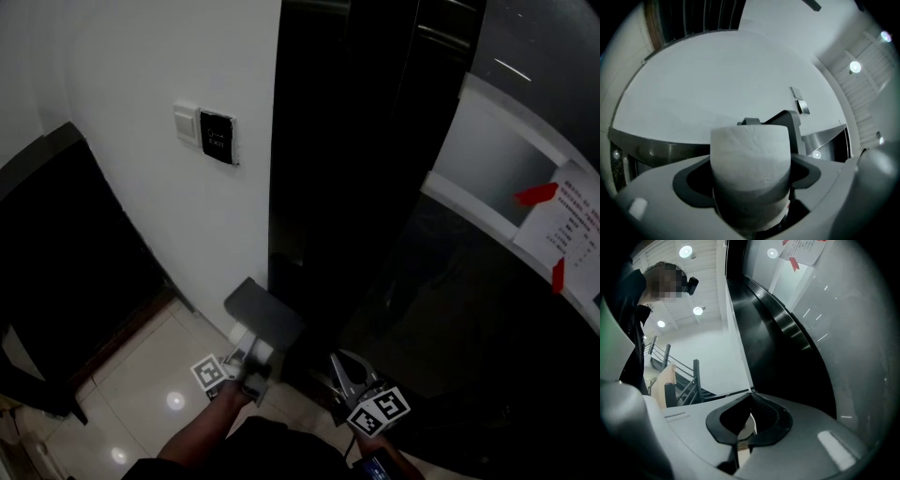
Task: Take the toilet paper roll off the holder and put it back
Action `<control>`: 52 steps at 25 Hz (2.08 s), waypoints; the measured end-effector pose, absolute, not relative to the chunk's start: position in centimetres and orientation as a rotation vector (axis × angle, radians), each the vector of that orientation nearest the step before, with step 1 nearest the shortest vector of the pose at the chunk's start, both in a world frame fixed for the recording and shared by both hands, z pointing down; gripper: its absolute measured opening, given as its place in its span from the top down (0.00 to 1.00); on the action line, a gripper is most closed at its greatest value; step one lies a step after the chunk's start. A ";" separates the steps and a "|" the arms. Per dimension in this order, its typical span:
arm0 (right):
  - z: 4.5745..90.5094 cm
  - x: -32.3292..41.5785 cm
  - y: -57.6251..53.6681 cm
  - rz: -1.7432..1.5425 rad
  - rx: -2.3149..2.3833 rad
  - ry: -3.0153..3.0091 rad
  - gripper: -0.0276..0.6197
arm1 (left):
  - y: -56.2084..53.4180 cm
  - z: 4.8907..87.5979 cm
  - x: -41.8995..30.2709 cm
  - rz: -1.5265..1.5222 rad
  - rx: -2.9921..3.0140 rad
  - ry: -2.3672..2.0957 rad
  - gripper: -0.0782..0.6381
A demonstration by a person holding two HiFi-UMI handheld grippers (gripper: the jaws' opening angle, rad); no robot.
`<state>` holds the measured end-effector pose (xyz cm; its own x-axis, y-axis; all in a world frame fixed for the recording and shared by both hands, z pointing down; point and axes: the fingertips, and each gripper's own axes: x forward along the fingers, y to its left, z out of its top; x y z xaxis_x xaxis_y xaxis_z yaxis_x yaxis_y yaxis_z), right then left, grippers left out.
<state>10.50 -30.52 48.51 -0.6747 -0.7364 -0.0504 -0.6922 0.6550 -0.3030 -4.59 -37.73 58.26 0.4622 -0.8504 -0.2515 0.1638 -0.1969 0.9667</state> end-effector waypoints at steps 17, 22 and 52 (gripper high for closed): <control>48.5 10.2 -29.9 -0.383 -1.192 2.706 0.94 | -37.9 58.0 -6.0 -1.059 1.491 -0.537 0.25; 48.5 10.1 -29.5 -0.381 -1.198 2.711 0.94 | -36.6 58.7 -6.8 -1.040 1.489 -0.574 0.25; 51.8 3.8 -24.0 -0.491 -1.432 2.696 0.94 | -30.1 51.6 -18.0 -0.261 2.573 -1.440 0.89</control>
<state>3.77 -23.99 51.82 -0.5700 -0.8151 0.1032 -0.7992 0.5209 -0.3000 -17.97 -30.13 51.56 0.5153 -0.8546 -0.0643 -0.8229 -0.5143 0.2416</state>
